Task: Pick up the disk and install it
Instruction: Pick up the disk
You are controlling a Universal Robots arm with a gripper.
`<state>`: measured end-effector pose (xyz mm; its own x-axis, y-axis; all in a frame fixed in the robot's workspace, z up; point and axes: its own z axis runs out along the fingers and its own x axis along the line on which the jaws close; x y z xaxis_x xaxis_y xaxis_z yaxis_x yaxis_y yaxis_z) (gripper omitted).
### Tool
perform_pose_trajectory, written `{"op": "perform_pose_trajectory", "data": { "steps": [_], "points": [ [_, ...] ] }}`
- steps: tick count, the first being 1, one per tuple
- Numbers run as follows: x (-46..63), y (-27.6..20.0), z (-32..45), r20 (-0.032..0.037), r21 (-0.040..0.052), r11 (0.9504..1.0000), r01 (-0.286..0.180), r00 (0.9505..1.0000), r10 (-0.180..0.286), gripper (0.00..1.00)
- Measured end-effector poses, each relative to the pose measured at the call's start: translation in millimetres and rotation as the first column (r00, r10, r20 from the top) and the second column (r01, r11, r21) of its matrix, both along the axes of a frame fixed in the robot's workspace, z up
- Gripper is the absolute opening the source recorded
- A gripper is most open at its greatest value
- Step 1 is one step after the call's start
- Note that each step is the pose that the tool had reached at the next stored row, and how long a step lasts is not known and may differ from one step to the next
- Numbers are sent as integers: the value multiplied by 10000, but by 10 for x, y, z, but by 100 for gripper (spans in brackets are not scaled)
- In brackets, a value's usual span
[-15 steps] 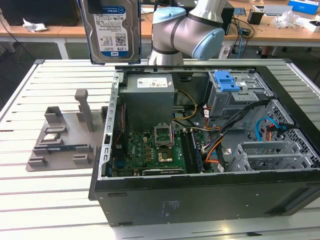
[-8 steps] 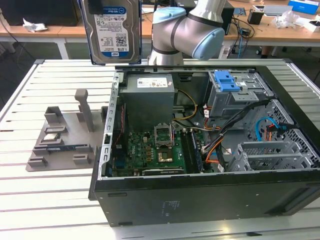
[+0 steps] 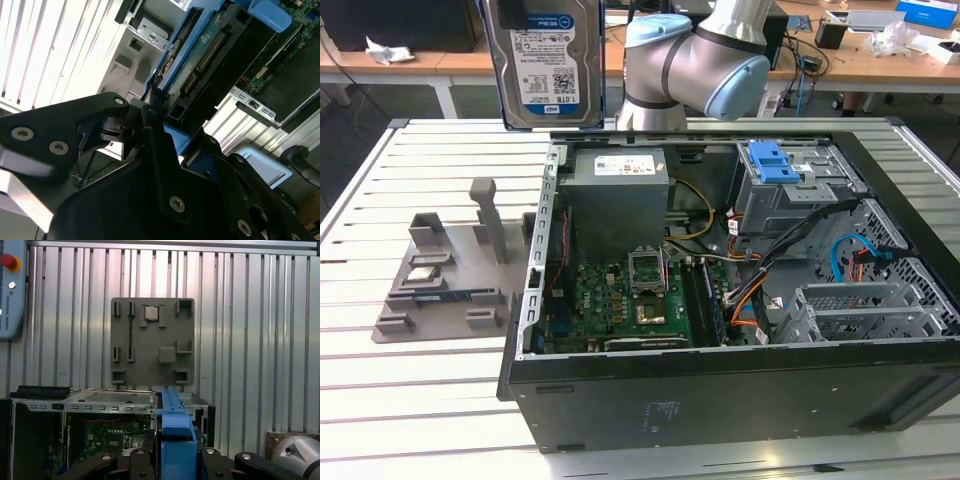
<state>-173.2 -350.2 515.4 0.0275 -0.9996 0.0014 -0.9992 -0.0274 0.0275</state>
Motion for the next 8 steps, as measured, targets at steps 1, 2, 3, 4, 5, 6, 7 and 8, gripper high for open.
{"op": "perform_pose_trajectory", "data": {
  "steps": [1,2,3,4,5,6,7,8],
  "points": [
    [2,-1,0,0,0,10000,0,10000,0,36],
    [4,-2,0,0,0,10000,0,10000,0,36],
    [6,-4,0,0,0,10000,0,10000,0,36],
    [10,-6,0,0,0,10000,1,10000,-1,36],
    [11,-7,0,0,0,10000,0,10000,0,36],
    [13,-7,0,0,0,10000,0,10000,0,36],
    [15,-9,0,0,0,10000,1,10000,-1,36],
    [18,-10,0,0,0,10000,0,10000,0,36]
  ]
}}
